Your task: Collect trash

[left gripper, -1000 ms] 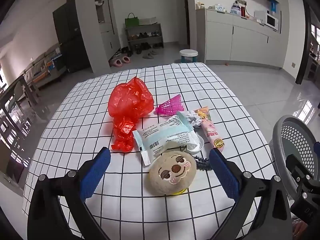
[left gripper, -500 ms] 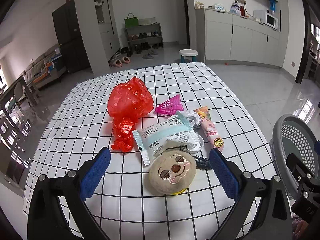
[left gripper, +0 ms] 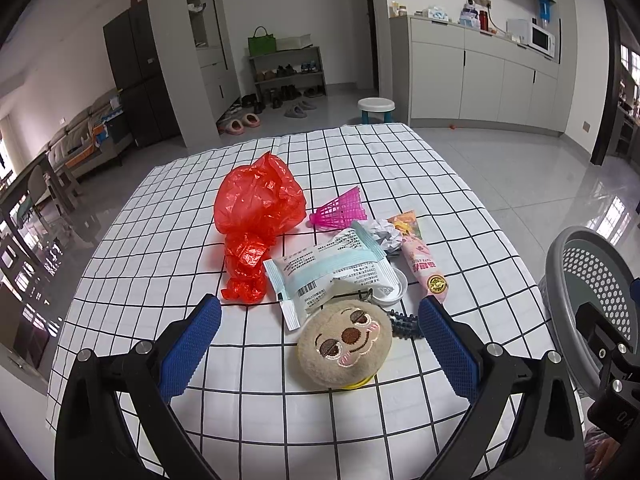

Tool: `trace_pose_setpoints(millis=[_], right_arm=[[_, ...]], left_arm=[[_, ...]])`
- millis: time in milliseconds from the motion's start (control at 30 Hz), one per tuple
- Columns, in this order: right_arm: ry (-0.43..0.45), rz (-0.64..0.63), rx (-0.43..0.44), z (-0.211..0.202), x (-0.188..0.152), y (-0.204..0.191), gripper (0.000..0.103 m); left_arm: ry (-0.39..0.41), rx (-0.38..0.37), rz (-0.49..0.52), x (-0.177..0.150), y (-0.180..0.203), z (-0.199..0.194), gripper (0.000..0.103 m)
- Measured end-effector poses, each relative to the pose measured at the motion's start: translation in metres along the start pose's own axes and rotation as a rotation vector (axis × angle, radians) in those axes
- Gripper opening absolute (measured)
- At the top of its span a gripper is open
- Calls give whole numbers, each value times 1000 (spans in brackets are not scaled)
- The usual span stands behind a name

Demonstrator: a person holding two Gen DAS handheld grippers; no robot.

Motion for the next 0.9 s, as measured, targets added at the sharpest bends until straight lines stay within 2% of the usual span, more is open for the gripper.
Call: trace_pose_setpoints(millis=[900], right_arm=[[3,3,2,-1,0,1,94]], left_arm=[[2,4,4,-1,1,0,97]])
Point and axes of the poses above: each gripper's, at about its wrist camera, not at the fingertips, and z roughly the way its jaws point, y to its right, x to its top, the point moved 1 cm from there along z, roughly the way its jaws point, and after that the axes turned 13 degrees about -y, right-handed, at the moved point
